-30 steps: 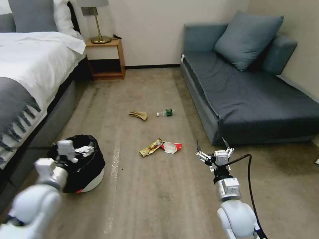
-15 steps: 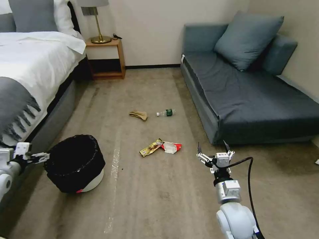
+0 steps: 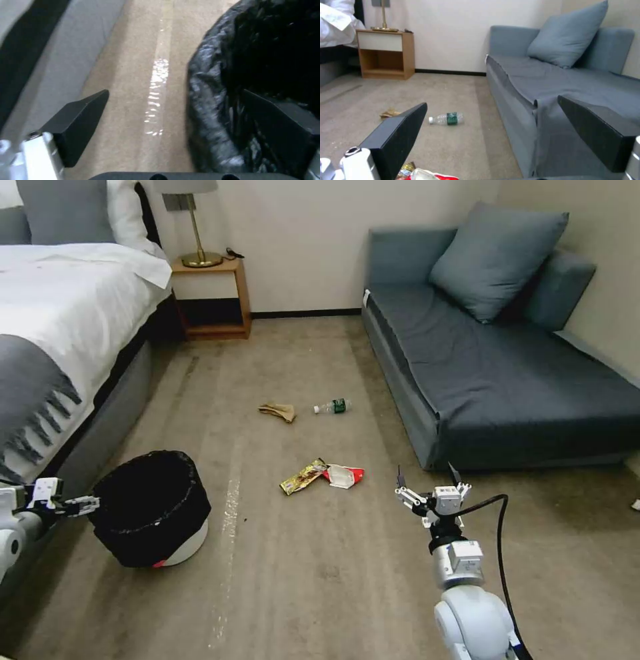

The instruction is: Pick up the trash bin, then pick up the garbage on the floor and place it into the trash bin.

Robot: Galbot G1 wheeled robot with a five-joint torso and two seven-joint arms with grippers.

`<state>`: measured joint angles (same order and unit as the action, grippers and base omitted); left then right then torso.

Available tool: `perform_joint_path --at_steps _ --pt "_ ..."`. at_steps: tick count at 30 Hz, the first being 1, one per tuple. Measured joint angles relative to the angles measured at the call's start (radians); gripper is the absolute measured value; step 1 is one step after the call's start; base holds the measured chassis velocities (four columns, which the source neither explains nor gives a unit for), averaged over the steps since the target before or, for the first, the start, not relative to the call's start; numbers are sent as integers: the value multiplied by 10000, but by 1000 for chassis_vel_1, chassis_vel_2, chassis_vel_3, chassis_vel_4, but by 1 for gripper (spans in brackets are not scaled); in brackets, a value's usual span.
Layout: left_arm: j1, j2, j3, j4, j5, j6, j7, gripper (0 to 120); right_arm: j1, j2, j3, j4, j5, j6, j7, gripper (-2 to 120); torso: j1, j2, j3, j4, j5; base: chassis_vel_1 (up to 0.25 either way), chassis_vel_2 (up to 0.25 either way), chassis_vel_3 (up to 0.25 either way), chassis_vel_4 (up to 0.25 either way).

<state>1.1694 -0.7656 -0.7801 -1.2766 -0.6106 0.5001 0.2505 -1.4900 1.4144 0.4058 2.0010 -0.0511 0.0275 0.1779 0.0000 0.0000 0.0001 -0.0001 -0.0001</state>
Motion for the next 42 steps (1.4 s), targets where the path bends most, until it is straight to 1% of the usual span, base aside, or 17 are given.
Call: perform_joint_path --at_steps 2,6,7,9,10,11,13,16,17,19,21,25,35,37,39,40,42 --pt "-30 -41 27 1 -53 -1 -16 93 5 2 -6 10 1 -1 2 100 0 0 0 0 0 0 0 0 0" --pt "-232 -140 110 165 -185 -79 -193 73 12 9 -27 26 1 -1 18 100 0 0 -1 1 1 0 0 0 0" --pt "-232 -140 110 165 -185 -79 -193 73 12 9 -27 26 1 -1 18 100 0 0 -1 1 1 0 0 0 0" --pt "-379 -157 137 309 -185 -256 -153 63 -2 -1 -27 37 4 -2 23 100 0 0 -1 2 0 0 0 0 0" --pt "-451 -160 147 362 -186 -274 -144 62 -4 0 -27 44 9 -9 26 100 0 0 -1 1 0 0 0 0 0" --pt "-572 -161 177 453 -187 -288 -136 54 -7 -1 -27 55 22 -27 34 100 0 0 -1 0 1 0 0 0 0" --pt "-669 -164 194 522 -187 -286 -133 51 -10 -2 -26 61 36 -42 40 100 0 0 0 1 0 0 0 0 0" --pt "-884 -187 245 655 -183 -160 -174 38 -10 -6 -18 68 45 -66 64 100 0 0 -1 0 2 0 0 0 0" --pt "-884 -187 245 655 -183 -160 -174 38 -10 -6 -18 68 45 -66 64 100 0 0 -1 0 2 0 0 0 0" --pt "-1005 -222 301 745 -95 -69 -203 26 -4 -21 -16 92 80 -102 87 100 0 0 0 1 1 0 0 0 0" --pt "-1033 -227 319 756 -67 -23 -205 23 0 -36 -16 106 121 -127 91 100 0 0 -1 0 1 0 0 0 0" --pt "-1056 -227 341 761 -18 91 -206 7 40 -70 -17 140 188 -192 103 100 0 0 -1 1 3 0 0 0 0" --pt "-724 -308 217 567 -30 32 -211 5 74 -82 -49 165 236 -238 110 100 -1 0 -2 1 6 0 0 0 0" --pt "-608 -354 150 437 -270 -154 -384 5 70 -79 -73 165 228 -244 115 100 -1 0 -1 2 2 0 0 0 0" --pt "-521 -366 51 126 -815 -196 -720 5 62 -81 -75 174 213 -244 130 100 -1 0 0 2 -6 0 0 0 0" --pt "-521 -366 51 126 -815 -196 -720 5 62 -81 -75 174 213 -244 130 100 -1 0 0 2 -6 0 0 0 0" --pt "-425 -357 -125 -313 -1434 -153 -1032 5 62 -94 -69 175 210 -242 140 100 -1 0 0 1 0 0 0 0 0"
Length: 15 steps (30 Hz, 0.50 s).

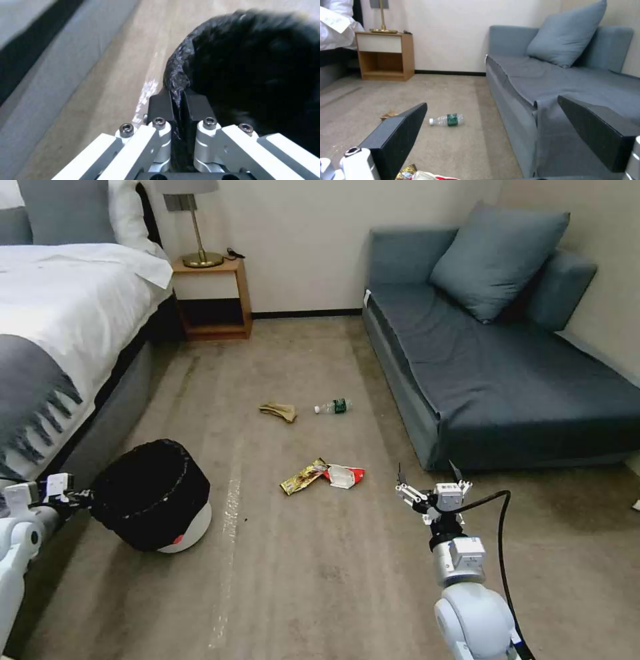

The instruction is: Pick up the trash bin, then pick up the garbage on the floor and place it into the trash bin.

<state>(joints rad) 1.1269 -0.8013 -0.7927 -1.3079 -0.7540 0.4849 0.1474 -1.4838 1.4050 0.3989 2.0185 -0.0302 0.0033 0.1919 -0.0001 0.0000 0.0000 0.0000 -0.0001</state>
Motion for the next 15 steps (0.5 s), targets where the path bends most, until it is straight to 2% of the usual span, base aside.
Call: perform_joint_path --at_steps 6,12,15 --pt "360 97 -387 -1270 -1533 392 -392 4 -5 -33 26 -38 -1 74 0 100 0 0 0 0 3 0 0 0 0" --pt "747 101 -447 -1968 -1941 498 -441 4 -16 -6 -31 -119 -31 137 -3 100 0 0 0 0 2 0 0 0 0" --pt "834 101 -449 -2038 -1949 500 -442 4 -3 -7 -47 -140 -34 143 -4 100 0 0 0 0 0 0 0 0 0"
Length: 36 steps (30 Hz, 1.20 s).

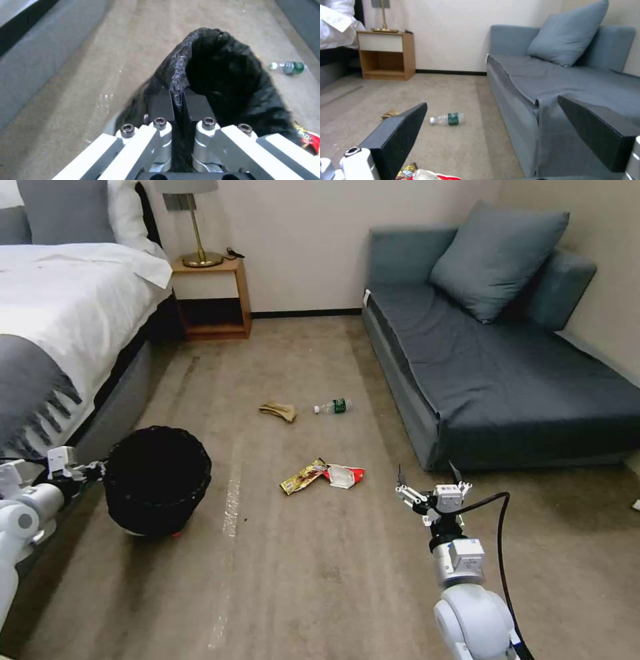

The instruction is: Pick up the trash bin, then pick up the garbage on the floor and place it into the trash bin.

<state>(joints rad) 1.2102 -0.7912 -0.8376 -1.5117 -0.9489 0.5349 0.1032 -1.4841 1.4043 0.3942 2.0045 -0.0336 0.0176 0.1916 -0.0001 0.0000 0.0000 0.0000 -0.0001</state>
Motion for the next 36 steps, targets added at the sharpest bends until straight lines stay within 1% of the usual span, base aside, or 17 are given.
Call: perform_joint_path --at_steps 7,9,11,19,23,29,36 --pt "62 -2 -24 -213 -148 -24 -20 4 84 -14 -63 -73 -2 84 -5 100 0 0 0 0 1 0 0 0 0" --pt "57 -2 -46 -338 -255 -29 -70 4 78 -35 -88 -141 -16 318 -81 100 1 0 0 0 1 0 0 0 0" --pt "74 7 -111 -505 -323 -29 -99 4 18 -54 -118 -260 -22 774 -303 100 0 0 0 0 1 0 0 0 0" --pt "176 89 -239 -862 -365 -15 -137 4 -177 -96 -203 -551 131 1467 -1072 100 0 0 0 0 1 0 0 0 0" --pt "175 119 -264 -895 -347 -12 -149 4 -232 -107 -214 -714 267 1673 -1298 100 0 0 0 0 1 0 0 0 0" --pt "145 217 -350 -834 -331 -12 -152 4 -209 -190 -212 -854 446 1740 -1405 100 0 1 -1 3 1 -17 26 33 -24" --pt "136 305 -434 -755 -308 -12 -160 4 -146 -262 -235 -1001 545 1754 -1494 100 0 2 -1 1 2 -149 150 138 -150"
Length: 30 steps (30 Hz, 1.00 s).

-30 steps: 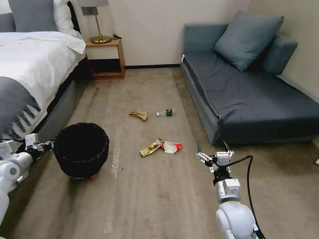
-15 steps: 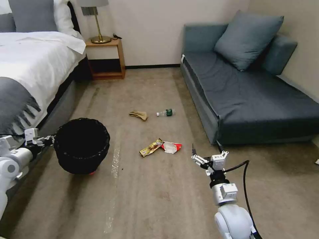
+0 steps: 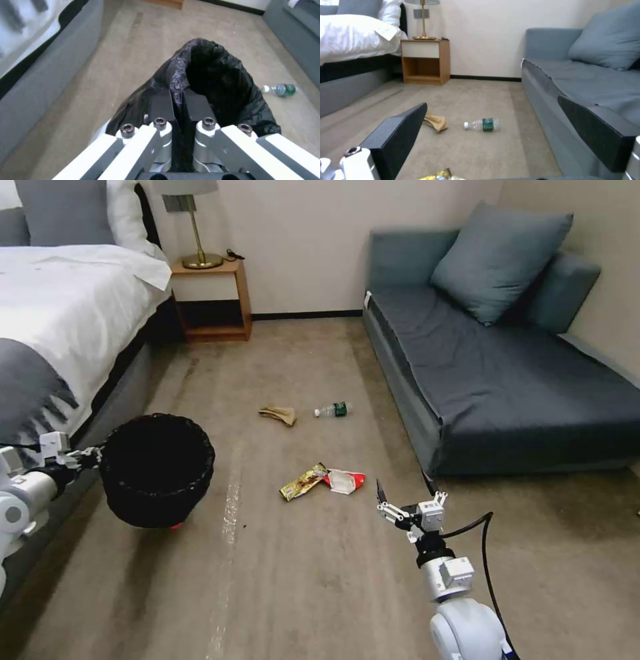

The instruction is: Pick up the trash bin, then pick up the garbage on the floor and place it into the trash bin.

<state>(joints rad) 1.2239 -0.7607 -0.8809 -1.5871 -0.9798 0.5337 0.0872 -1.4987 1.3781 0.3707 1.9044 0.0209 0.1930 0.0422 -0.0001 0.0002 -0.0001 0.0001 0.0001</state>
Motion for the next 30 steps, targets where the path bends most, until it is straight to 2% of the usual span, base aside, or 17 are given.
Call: perform_joint_path --at_steps 17,20,23,24,28,30 --pt "6 14 -80 141 138 -5 55 4 87 -198 -282 -696 -285 22 -345 100 1 -1 1 -2 -2 -262 268 263 -258" --pt "18 -1 -109 140 141 -5 79 4 68 -349 -349 -841 -337 48 -711 100 1 -1 1 -2 -1 -282 293 302 -294" --pt "50 -37 -155 127 144 -5 102 4 -21 -903 -505 -1252 -414 52 -1754 100 2 -1 3 -4 0 -218 244 213 -209" --pt "67 -61 -168 125 153 -6 112 4 -33 -1169 -595 -1475 -546 6 -2175 100 2 -1 4 -4 0 -146 87 87 -121" --pt "87 -108 -177 124 187 -6 134 4 -41 -1509 -805 -1802 -692 -58 -2744 100 2 -1 3 -6 -1 -51 43 22 -40" --pt "105 -183 -180 124 254 -5 154 4 75 -1935 -1192 -2355 -806 -95 -3452 100 2 -1 0 0 0 33 -24 -16 30"
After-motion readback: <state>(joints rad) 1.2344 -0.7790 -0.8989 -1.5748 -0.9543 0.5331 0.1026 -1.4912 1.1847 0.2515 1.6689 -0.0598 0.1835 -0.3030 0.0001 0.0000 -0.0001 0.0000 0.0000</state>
